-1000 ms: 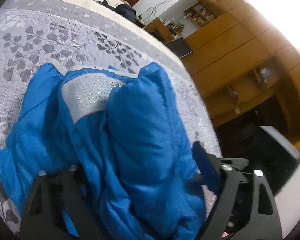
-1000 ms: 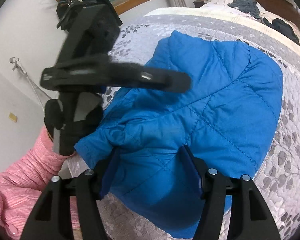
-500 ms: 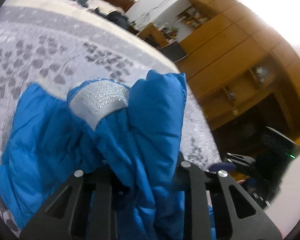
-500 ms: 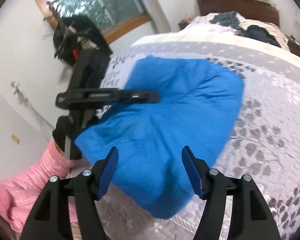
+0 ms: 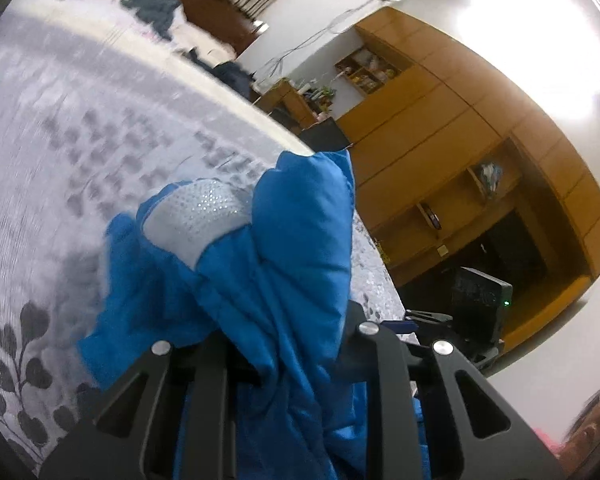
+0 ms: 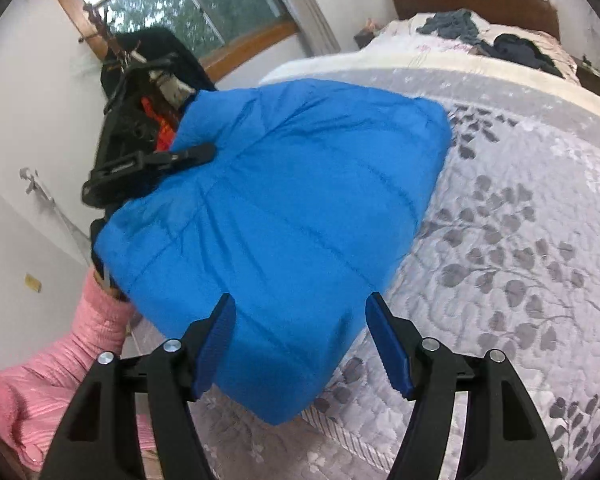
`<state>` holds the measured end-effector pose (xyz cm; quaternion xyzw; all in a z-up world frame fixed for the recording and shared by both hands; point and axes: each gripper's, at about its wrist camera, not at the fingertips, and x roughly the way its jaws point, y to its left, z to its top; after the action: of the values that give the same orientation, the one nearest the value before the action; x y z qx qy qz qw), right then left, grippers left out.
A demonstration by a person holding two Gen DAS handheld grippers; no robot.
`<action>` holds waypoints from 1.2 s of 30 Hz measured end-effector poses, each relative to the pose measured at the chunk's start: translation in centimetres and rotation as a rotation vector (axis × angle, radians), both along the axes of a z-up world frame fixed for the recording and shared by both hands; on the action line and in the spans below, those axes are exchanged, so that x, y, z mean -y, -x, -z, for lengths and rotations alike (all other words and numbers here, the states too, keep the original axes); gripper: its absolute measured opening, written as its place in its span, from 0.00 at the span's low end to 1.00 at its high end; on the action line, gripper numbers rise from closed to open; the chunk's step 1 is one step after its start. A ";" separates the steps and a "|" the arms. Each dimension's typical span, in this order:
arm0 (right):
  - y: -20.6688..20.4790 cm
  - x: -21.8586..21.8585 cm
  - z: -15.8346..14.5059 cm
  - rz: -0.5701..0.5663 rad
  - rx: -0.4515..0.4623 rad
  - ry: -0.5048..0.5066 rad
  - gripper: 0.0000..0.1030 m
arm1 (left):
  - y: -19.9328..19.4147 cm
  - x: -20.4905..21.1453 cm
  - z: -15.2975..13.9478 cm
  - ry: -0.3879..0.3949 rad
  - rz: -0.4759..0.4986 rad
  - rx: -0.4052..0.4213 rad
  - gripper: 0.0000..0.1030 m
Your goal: Fold large clothes
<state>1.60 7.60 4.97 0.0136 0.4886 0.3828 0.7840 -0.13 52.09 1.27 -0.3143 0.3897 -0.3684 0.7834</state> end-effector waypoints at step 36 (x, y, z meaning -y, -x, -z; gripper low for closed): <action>0.2 -2.3 2.4 0.007 -0.041 0.078 0.76 | 11.6 1.6 -2.4 -0.307 -0.127 -0.012 0.50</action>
<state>1.36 9.89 2.60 -0.0077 0.5191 0.3604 0.7749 -11.71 50.53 3.63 -0.2173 0.4255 -0.2524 0.8415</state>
